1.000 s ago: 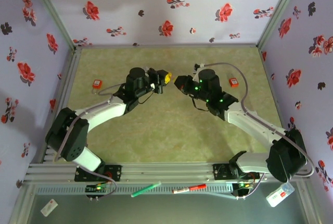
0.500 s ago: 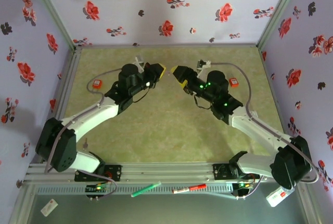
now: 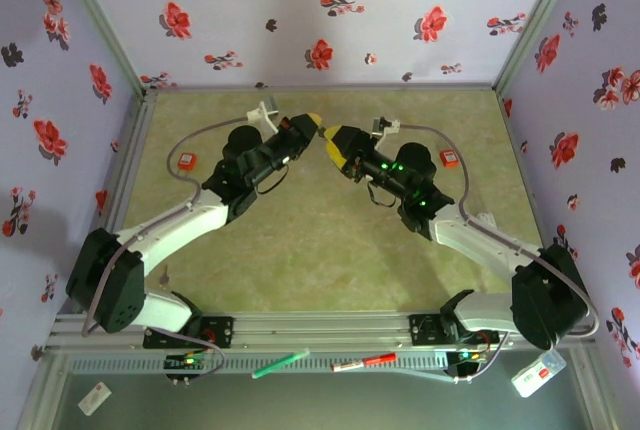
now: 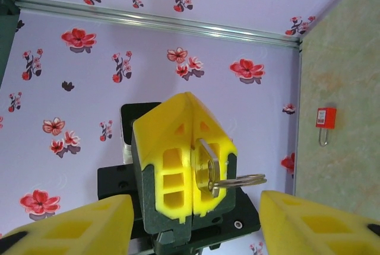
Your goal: Unlock with the key
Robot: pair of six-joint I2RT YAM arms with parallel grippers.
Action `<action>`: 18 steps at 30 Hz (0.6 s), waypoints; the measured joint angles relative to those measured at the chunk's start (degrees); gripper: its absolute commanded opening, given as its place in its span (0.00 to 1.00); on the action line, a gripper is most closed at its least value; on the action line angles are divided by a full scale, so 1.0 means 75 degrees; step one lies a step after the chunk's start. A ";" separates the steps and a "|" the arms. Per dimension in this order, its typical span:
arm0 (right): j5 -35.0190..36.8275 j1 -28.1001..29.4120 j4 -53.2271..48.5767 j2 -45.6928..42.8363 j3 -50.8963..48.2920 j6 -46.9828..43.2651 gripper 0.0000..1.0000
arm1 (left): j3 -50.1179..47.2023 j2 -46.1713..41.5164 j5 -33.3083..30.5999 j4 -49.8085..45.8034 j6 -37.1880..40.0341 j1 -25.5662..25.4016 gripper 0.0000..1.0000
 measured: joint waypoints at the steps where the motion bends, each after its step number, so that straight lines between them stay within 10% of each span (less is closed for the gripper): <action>1: 0.0003 0.0000 0.0035 0.0003 -0.0006 0.0032 0.53 | 0.0000 0.0000 0.0000 0.0026 0.0006 -0.0035 0.00; 18: 0.0003 -0.0079 0.0146 0.0032 -0.0017 0.0114 0.31 | 0.0000 0.0102 0.0038 0.0201 0.0067 -0.0236 0.00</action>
